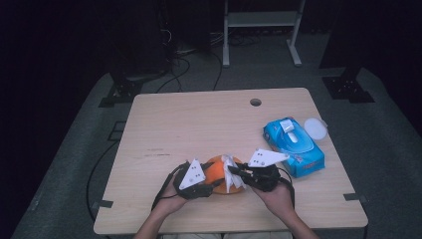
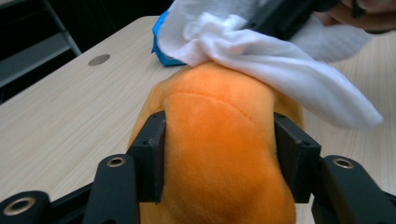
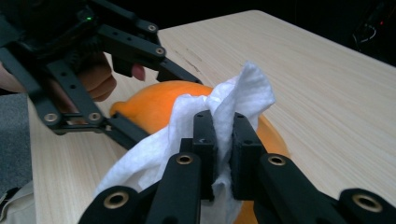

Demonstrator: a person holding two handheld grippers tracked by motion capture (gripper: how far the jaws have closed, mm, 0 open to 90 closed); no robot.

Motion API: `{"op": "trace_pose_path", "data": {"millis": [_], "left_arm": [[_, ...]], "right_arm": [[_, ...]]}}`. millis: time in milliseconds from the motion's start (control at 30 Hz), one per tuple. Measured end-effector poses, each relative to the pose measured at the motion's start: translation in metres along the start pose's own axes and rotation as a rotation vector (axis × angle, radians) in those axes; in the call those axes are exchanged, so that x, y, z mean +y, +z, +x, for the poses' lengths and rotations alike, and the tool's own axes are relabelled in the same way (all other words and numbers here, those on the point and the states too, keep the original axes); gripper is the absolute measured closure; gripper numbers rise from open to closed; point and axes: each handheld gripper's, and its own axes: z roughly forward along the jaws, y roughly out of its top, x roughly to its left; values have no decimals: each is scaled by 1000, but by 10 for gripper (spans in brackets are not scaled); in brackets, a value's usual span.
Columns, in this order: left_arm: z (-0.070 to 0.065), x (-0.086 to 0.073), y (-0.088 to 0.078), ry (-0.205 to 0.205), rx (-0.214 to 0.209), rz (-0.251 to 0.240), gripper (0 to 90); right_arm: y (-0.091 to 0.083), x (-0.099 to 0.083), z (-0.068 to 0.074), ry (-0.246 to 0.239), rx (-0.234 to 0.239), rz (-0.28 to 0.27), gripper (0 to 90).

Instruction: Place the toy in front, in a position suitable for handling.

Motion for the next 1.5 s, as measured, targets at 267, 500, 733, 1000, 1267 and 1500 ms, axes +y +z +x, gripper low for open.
{"op": "trace_pose_path", "data": {"millis": [267, 500, 733, 1000, 1267, 1500], "left_arm": [[21, -13, -2, -317, -9, 33, 108], [12, -10, -3, -186, -22, 39, 316], [8, -7, -1, -185, -34, 23, 216], [16, -13, 1, -351, -51, 28, 205], [-8, 2, 4, -118, -6, 53, 277], [-10, 1, 4, -98, -14, 41, 279]], "right_arm": [[5, -17, -19, 76, -10, 58, 824], [7, -8, -2, 24, 19, 29, 824], [4, -7, -10, 30, 4, 32, 823], [7, -12, -13, 43, 11, 61, 824], [5, 6, 10, -47, 37, -1, 822], [-2, -2, -12, 23, -3, 21, 822]]}}
